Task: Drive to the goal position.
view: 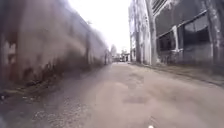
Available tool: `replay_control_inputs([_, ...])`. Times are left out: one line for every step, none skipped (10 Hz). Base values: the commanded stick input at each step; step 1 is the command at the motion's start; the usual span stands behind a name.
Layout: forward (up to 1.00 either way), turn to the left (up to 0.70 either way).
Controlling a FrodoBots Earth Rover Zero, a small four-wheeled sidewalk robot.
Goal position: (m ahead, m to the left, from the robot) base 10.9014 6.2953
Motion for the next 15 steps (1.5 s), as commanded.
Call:
replay_control_inputs([0.5, 0.0])
replay_control_inputs([0.5, 0.0])
replay_control_inputs([0.5, 0.0])
replay_control_inputs([0.5, 0.0])
replay_control_inputs([0.5, 0.0])
replay_control_inputs([0.5, 0.0])
replay_control_inputs([0.5, 0.0])
replay_control_inputs([0.5, 0.0])
replay_control_inputs([0.5, 0.0])
replay_control_inputs([0.5, 0.0])
replay_control_inputs([0.5, 0.0])
replay_control_inputs([0.5, 0.0])
replay_control_inputs([0.5, 0.0])
replay_control_inputs([0.5, 0.0])
replay_control_inputs([0.5, 0.0])
